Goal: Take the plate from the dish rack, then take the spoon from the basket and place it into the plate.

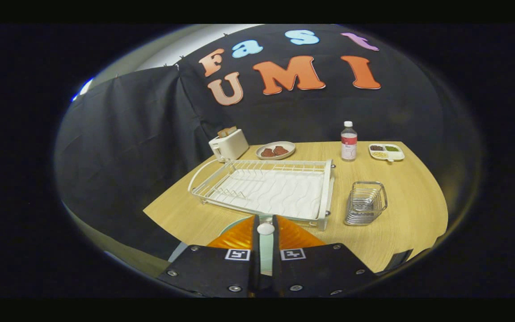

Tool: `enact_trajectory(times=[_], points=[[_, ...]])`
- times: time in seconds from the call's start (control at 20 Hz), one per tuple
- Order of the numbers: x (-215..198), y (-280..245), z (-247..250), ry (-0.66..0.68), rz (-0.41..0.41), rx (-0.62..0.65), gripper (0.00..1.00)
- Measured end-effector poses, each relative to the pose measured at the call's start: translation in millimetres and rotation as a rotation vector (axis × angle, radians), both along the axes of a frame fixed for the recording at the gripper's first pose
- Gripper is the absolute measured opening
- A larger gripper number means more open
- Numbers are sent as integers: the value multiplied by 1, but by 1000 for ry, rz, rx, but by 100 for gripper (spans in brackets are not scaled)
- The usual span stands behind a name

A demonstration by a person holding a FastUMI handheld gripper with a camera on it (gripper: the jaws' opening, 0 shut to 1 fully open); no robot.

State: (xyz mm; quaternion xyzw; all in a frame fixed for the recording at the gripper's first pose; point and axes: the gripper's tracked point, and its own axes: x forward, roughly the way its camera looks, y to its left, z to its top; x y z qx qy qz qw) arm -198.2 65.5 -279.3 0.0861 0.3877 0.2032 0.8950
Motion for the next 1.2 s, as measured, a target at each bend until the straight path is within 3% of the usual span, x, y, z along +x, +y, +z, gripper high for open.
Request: enact_trajectory(times=[0.7, 0.95, 1.2], points=[[-10, 38, -46, 76, 105, -3, 11], [-11, 38, -54, 89, 100, 6, 13], [-30, 19, -78, 184, 63, 4, 16]])
